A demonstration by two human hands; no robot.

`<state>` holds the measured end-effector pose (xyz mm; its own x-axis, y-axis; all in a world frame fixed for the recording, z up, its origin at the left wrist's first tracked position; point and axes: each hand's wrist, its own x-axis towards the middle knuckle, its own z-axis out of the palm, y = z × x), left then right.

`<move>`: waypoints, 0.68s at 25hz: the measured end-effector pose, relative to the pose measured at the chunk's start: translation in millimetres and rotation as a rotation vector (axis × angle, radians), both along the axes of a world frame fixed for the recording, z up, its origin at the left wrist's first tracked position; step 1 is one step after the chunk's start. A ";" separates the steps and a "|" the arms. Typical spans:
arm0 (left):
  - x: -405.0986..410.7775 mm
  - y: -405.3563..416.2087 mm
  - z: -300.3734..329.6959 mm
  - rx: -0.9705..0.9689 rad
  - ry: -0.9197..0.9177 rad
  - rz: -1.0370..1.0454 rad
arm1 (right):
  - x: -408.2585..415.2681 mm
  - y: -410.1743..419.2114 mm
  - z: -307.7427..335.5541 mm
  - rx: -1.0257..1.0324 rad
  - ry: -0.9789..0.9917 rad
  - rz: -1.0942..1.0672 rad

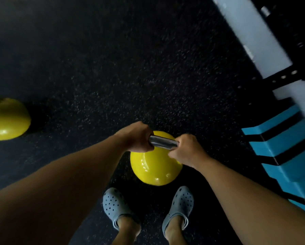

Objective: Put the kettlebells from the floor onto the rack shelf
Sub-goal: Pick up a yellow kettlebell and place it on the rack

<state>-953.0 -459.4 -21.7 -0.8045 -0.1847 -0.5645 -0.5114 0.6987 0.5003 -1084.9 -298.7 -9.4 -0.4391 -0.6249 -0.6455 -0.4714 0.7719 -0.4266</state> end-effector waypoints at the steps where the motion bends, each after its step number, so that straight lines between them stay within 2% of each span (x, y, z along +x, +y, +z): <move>1: -18.5 -4.7 15.1 -0.003 0.015 -0.019 | -13.6 -1.9 16.0 -0.010 0.025 -0.022; 12: -315.6 -86.7 165.8 -0.291 0.272 -0.390 | -251.6 -52.6 141.4 -0.225 0.393 -0.291; 17: -451.0 -115.7 207.5 -0.335 0.406 -0.497 | -360.7 -74.7 189.9 -0.211 0.547 -0.379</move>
